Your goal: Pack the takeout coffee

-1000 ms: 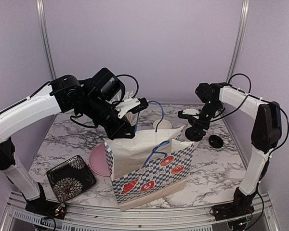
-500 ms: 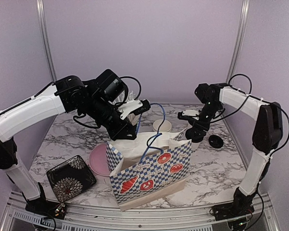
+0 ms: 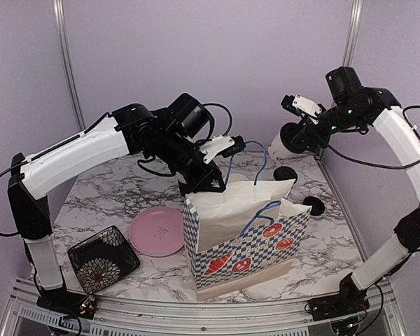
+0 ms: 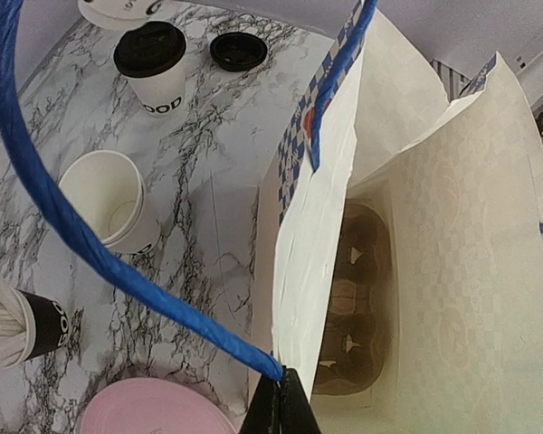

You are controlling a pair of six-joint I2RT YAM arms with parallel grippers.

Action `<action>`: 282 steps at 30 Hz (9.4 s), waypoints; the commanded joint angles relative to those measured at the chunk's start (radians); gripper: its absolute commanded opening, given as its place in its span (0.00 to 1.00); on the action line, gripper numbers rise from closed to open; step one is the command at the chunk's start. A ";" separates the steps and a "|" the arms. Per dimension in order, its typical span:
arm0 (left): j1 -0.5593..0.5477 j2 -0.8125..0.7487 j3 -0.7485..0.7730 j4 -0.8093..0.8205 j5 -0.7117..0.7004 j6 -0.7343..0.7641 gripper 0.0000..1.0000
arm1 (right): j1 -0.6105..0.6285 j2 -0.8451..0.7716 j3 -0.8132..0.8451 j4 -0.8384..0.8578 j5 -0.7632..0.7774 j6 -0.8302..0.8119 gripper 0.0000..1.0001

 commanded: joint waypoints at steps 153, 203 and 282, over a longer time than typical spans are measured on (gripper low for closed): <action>0.129 0.294 0.021 0.251 0.227 0.011 0.61 | 0.675 -0.667 -0.991 0.289 0.386 -0.646 0.51; 0.190 0.251 -0.044 0.247 0.239 0.029 0.60 | 0.661 -0.316 -0.750 0.156 0.283 -0.464 0.46; 0.211 -0.107 -0.181 0.135 -0.016 0.081 0.62 | 0.607 0.027 -0.453 -0.206 0.049 -0.253 0.57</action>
